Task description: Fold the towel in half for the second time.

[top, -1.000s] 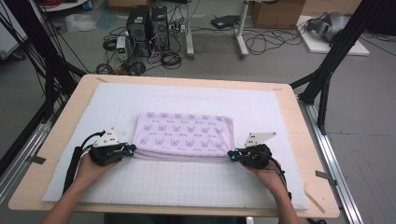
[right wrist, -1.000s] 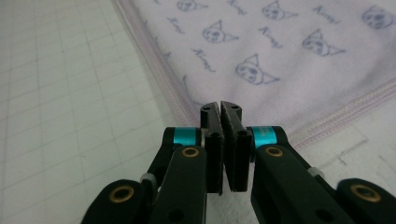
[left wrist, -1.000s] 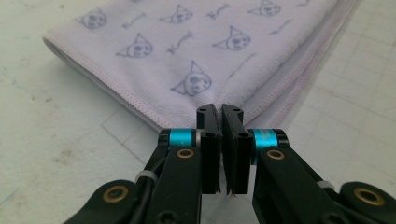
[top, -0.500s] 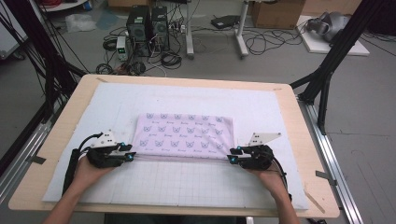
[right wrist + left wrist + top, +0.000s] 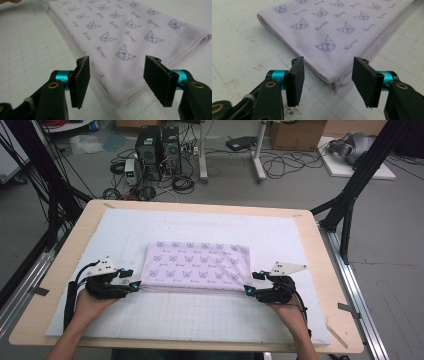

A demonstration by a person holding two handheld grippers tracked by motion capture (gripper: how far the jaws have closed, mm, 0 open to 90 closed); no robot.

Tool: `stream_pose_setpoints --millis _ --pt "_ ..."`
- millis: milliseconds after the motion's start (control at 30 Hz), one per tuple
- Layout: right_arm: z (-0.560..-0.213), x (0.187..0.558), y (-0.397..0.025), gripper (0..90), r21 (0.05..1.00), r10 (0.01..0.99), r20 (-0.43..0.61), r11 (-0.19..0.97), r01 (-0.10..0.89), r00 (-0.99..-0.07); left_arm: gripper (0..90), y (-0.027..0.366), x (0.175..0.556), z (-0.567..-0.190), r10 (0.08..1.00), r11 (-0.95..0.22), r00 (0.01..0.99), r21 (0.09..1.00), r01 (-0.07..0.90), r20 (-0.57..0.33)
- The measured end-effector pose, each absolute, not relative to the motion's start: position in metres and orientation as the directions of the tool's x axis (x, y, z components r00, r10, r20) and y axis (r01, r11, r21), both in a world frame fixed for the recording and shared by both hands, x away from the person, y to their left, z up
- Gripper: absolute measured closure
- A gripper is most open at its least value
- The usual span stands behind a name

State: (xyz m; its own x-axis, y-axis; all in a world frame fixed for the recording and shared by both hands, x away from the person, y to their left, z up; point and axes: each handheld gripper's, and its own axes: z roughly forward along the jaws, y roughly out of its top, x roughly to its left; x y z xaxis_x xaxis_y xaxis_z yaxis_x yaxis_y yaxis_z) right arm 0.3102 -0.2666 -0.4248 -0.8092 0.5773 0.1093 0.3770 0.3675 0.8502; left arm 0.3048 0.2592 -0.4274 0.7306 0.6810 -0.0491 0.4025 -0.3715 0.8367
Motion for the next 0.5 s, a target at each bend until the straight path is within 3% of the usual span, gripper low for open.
stream_pose_setpoints --millis 500 --pt "-0.421 0.294 -0.268 16.5 0.861 0.628 0.098 0.335 0.382 -0.772 32.2 0.264 0.287 -0.424 0.695 -0.326 0.715 0.855 0.403 -0.072"
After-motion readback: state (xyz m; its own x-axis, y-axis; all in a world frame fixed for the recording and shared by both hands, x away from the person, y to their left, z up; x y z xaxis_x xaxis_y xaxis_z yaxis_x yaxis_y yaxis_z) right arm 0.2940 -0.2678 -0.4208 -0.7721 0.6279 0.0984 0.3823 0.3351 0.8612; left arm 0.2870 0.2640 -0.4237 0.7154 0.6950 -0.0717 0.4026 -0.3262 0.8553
